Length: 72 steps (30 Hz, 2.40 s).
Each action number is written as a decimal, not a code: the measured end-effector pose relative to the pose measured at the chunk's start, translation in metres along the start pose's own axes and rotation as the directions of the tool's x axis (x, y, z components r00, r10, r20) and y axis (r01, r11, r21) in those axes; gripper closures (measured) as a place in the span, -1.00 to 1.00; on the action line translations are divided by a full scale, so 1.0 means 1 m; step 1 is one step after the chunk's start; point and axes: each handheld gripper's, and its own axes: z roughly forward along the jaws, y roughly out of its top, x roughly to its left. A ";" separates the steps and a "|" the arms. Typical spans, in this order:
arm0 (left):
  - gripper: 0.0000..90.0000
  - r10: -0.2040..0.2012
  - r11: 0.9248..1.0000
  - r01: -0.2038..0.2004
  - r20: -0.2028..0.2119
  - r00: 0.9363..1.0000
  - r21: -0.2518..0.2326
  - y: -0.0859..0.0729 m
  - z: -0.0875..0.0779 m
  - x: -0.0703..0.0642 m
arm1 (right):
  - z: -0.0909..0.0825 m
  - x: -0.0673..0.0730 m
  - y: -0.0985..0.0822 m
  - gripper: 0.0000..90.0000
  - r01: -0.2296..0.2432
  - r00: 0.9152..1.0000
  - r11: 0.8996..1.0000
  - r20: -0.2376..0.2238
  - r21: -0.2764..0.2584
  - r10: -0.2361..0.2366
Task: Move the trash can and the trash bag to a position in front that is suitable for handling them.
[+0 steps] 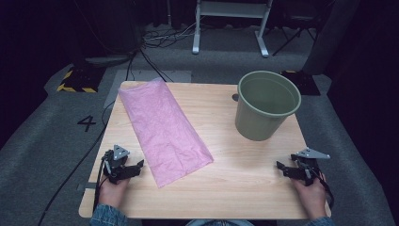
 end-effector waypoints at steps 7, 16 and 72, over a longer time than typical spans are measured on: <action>-0.40 0.034 0.999 -0.034 0.004 0.999 -0.026 0.007 -0.005 -0.008 | -0.006 0.004 0.009 -0.02 0.006 1.000 0.998 -0.018 0.057 -0.005; -0.40 0.035 0.999 -0.034 0.027 0.999 -0.036 0.007 -0.012 -0.009 | -0.039 -0.010 0.032 -0.04 -0.021 0.999 0.999 -0.049 -0.026 0.019; -0.40 0.039 0.999 -0.038 0.041 0.998 -0.028 -0.001 -0.016 -0.010 | -0.028 -0.045 0.199 -0.10 0.025 1.000 0.999 -0.003 -0.040 -0.025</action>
